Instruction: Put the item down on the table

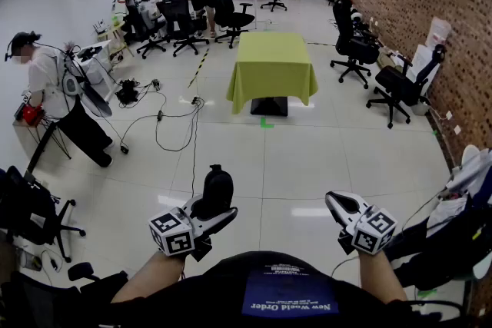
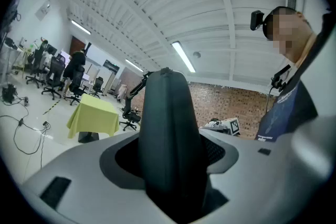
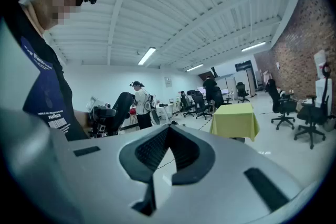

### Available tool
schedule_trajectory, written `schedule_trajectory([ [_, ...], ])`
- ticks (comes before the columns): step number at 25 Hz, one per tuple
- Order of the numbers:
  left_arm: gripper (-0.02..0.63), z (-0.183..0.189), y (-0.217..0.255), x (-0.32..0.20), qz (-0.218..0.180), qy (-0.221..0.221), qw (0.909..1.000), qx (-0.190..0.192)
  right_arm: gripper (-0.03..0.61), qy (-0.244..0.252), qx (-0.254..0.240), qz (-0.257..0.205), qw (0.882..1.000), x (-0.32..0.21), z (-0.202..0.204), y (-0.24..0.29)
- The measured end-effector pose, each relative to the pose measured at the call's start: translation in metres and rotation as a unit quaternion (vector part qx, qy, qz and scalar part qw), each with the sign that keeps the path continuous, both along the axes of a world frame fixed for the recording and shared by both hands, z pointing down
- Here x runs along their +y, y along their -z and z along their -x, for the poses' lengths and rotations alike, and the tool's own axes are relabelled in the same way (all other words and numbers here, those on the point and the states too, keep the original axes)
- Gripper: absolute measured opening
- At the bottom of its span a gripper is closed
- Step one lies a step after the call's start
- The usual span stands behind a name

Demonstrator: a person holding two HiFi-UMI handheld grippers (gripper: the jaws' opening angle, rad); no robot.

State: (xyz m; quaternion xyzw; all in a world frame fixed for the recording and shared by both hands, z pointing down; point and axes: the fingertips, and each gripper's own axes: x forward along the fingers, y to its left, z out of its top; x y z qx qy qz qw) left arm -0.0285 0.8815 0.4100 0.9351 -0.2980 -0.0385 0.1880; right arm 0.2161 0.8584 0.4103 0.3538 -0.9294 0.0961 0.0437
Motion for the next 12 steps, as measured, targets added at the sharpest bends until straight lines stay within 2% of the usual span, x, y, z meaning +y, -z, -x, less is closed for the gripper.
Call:
schedule_trajectory([
  [8,0.288,-0.059,-0.005,-0.001,0.006,-0.008,0.9999,0.005,-0.012,-0.001,0.001,0.003,1.0,-0.002,-0.055,-0.003],
  [12,0.288,-0.077,-0.009,-0.007,0.012,-0.019,0.9997,0.002,-0.012,-0.007,0.0,0.008,1.0,-0.01,-0.072,-0.007],
])
